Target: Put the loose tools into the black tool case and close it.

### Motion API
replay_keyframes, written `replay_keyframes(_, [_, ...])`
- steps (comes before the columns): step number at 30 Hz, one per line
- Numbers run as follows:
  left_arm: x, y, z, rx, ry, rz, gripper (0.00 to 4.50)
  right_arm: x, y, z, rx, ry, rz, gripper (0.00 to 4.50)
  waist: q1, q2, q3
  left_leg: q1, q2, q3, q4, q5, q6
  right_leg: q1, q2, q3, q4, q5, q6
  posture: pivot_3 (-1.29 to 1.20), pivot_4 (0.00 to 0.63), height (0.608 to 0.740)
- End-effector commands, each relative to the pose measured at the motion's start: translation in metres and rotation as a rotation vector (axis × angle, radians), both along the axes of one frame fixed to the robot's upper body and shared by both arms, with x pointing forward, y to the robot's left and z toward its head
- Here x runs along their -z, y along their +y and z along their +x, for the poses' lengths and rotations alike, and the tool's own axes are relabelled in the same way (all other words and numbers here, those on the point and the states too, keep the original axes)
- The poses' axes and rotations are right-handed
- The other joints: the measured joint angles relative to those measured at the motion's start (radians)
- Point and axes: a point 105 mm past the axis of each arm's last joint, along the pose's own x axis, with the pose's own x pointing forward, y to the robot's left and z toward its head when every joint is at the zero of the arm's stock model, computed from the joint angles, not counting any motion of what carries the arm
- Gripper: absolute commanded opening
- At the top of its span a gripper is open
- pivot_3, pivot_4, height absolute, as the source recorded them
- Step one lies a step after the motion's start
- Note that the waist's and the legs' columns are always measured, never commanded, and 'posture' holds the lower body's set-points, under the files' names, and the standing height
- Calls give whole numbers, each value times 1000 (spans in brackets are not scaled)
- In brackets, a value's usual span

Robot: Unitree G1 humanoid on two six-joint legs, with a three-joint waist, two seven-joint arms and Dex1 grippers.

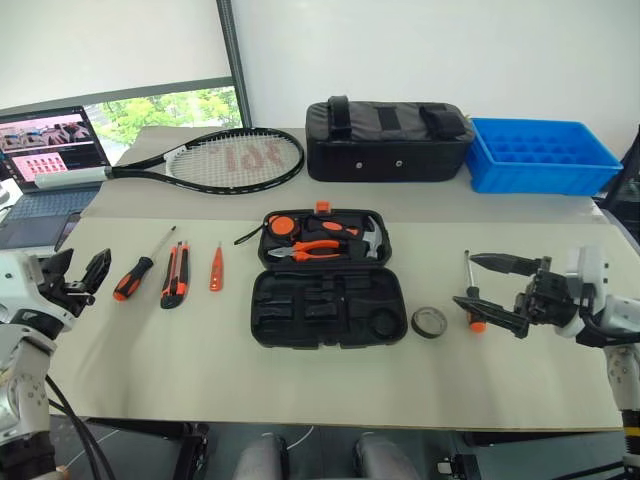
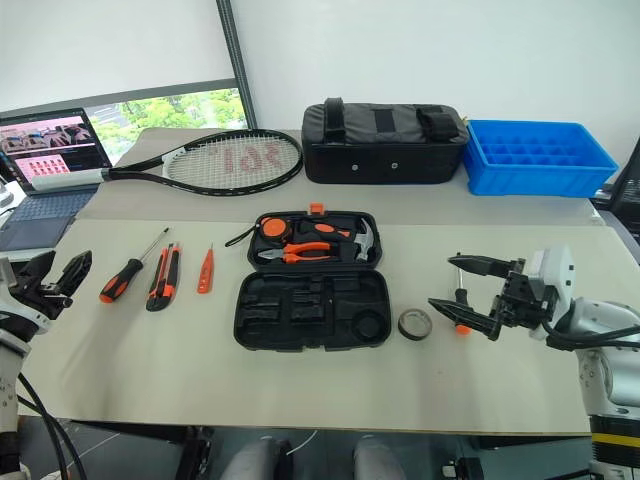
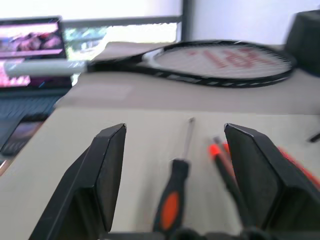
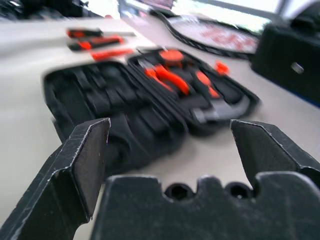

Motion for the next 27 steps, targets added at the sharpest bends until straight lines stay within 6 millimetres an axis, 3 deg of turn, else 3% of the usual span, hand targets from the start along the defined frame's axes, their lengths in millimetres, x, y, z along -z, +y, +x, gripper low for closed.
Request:
replay_keyframes(1, [4, 6, 6, -15, 82, 65, 3366, -20, 10, -5, -46, -51, 33, 4439, 4, 0, 0, 0, 0, -1, 0, 0, 0, 0, 0, -2, 0, 0, 0, 0, 150, 708])
replay_keyframes(8, [24, 4, 19, 55, 225, 113, 3366, -31, 18, -12, -93, -55, 67, 4439, 14, -1, 0, -1, 0, -6, 0, 0, 0, 0, 0, -10, 1, 2, -3, 0, 150, 708])
replay_keyframes(27, [47, 4, 30, 227, 422, 152, 3366, -27, 15, -15, -106, -33, 55, 4439, 15, -1, 0, -2, 1, -6, 0, 0, 0, -1, 0, -12, 1, 2, -4, 0, 150, 708])
